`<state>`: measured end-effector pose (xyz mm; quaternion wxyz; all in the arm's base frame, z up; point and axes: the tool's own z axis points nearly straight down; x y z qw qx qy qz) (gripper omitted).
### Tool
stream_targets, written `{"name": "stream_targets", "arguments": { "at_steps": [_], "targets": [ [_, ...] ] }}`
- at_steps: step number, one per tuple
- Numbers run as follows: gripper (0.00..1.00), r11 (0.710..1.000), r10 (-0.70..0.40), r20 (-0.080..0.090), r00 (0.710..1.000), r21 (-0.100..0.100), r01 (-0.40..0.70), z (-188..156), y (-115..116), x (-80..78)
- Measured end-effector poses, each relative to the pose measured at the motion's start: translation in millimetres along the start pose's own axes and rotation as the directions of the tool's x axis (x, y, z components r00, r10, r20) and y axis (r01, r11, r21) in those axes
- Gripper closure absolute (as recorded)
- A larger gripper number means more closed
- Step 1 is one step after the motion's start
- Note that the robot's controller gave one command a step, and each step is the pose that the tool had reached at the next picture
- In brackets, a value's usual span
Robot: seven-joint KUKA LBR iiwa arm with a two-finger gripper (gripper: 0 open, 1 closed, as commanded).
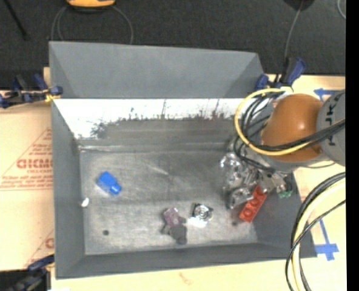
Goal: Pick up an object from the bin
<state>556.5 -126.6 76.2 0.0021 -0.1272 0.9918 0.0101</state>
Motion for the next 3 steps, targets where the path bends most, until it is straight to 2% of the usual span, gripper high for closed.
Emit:
{"name": "stream_targets", "arguments": {
  "at_steps": [1,2,3],
  "targets": [
    [0.00,1.000,0.003,-0.009,1.000,0.010,-0.003,2.9,-6.4,5.6],
    [0.00,0.999,-0.034,0.010,0.999,-0.002,0.034,0.6,-17.1,14.7],
    [0.00,0.976,-0.218,-0.003,0.976,0.010,0.218,-32.1,-20.7,38.9]
  ]
}}
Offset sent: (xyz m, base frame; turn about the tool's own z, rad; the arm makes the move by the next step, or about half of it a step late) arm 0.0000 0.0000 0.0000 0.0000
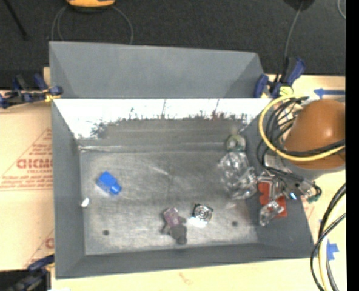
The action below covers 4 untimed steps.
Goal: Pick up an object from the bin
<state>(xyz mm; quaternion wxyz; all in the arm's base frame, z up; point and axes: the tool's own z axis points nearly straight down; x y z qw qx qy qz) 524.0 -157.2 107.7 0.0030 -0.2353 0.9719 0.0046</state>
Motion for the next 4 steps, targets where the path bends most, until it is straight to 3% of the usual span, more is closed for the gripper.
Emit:
{"name": "stream_targets", "arguments": {
  "at_steps": [1,2,3,4],
  "targets": [
    [0.00,0.996,-0.090,-0.006,0.996,0.006,0.090,13.6,43.0,-15.1],
    [0.00,0.931,-0.366,-0.006,0.931,0.006,0.366,4.0,18.2,6.9],
    [0.00,0.728,-0.685,0.009,0.729,-0.027,0.685,-0.9,9.1,-11.3],
    [1.00,0.730,-0.683,-0.003,0.730,-0.012,0.683,-3.3,-0.5,-8.3]
  ]
}}
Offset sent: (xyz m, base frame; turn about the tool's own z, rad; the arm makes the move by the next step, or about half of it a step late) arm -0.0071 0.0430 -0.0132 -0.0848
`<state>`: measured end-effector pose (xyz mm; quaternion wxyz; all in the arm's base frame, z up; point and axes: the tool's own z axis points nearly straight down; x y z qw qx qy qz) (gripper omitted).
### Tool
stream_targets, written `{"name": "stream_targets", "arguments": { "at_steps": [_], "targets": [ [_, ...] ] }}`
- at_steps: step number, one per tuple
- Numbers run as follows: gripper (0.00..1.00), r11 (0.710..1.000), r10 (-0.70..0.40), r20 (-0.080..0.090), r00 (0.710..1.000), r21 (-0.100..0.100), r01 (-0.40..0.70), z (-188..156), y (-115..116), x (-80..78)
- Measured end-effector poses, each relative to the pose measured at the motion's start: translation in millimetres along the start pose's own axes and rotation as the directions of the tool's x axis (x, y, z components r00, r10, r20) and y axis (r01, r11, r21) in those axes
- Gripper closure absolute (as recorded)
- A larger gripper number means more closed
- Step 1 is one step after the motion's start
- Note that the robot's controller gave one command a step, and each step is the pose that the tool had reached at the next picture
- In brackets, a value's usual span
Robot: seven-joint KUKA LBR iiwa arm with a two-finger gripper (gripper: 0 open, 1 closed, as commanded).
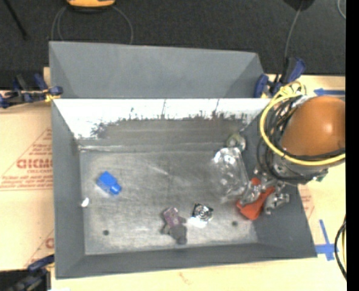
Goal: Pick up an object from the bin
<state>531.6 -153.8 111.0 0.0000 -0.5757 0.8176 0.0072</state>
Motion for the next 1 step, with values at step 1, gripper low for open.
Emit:
{"name": "stream_targets", "arguments": {
  "at_steps": [1],
  "targets": [
    [1.00,0.999,0.041,-0.006,0.999,0.023,-0.041,-178.3,-1.7,-2.5]
  ]
}}
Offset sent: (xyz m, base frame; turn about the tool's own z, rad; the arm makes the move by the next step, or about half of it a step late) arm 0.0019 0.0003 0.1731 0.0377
